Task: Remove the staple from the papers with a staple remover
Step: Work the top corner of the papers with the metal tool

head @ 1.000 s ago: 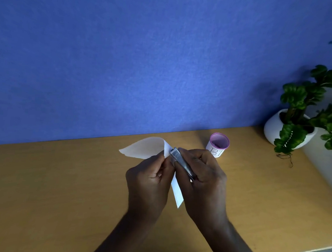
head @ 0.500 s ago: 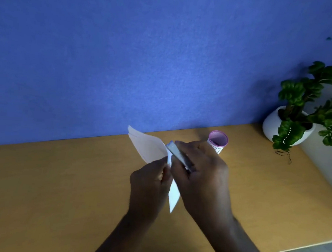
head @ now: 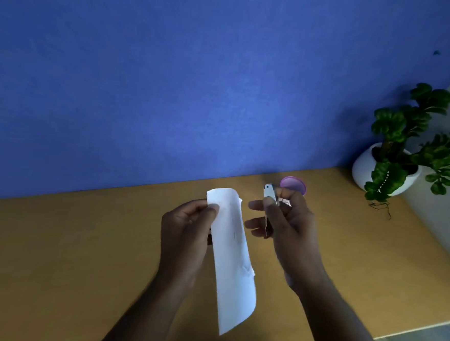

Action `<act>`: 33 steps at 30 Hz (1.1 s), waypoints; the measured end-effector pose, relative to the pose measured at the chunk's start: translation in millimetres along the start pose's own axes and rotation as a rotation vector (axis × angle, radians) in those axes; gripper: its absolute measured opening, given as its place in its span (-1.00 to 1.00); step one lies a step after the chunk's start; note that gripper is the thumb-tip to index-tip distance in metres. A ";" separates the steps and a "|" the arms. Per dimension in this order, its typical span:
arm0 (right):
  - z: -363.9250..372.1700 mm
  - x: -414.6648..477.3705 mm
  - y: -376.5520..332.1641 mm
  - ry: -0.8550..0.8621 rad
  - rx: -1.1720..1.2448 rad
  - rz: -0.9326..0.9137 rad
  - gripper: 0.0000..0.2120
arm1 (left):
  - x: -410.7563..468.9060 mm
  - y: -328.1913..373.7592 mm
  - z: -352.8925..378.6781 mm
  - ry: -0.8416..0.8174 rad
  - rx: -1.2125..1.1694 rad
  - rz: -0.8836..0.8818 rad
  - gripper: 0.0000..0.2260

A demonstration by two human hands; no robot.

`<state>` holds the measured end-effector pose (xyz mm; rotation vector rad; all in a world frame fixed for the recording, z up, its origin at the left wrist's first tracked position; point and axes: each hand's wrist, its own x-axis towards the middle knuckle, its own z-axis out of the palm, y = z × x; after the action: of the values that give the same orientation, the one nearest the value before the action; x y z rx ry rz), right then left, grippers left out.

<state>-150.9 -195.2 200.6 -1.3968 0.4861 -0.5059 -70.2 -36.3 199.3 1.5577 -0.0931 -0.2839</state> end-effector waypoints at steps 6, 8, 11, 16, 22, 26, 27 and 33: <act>-9.6 26.6 -5.9 -0.072 -0.083 -0.094 -0.86 | 8.2 24.8 -8.8 -0.262 0.153 0.017 -0.69; -13.0 34.1 -8.2 -0.118 -0.078 -0.078 -0.81 | 12.1 32.4 -11.8 -0.328 0.186 0.009 -0.65; -18.2 41.3 -10.1 -0.232 -0.152 -0.069 -0.79 | 18.5 42.0 -16.2 -0.390 0.225 0.022 -0.69; -22.0 40.8 -8.8 -0.312 -0.241 -0.032 -0.80 | 31.6 44.7 -20.3 -0.380 0.372 0.139 -0.76; -11.6 33.9 -5.4 -0.196 -0.318 -0.066 -0.80 | 26.8 23.0 -18.0 -0.031 0.541 0.451 -0.82; -3.4 26.2 -0.1 0.017 -0.552 -0.239 -0.73 | 10.3 5.4 -9.1 0.137 0.330 0.419 -0.88; 0.0 22.7 0.0 0.046 -0.596 -0.302 -0.74 | 7.0 1.9 -4.7 0.121 0.193 0.278 -0.91; 20.1 -0.2 12.2 0.073 -0.841 -0.647 -0.88 | -2.3 -3.8 10.0 -0.027 -0.404 -0.253 -0.79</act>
<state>-138.5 -177.9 190.8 -2.3761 0.2972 -0.9365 -75.3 -45.5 196.0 1.1629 0.1351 -0.4911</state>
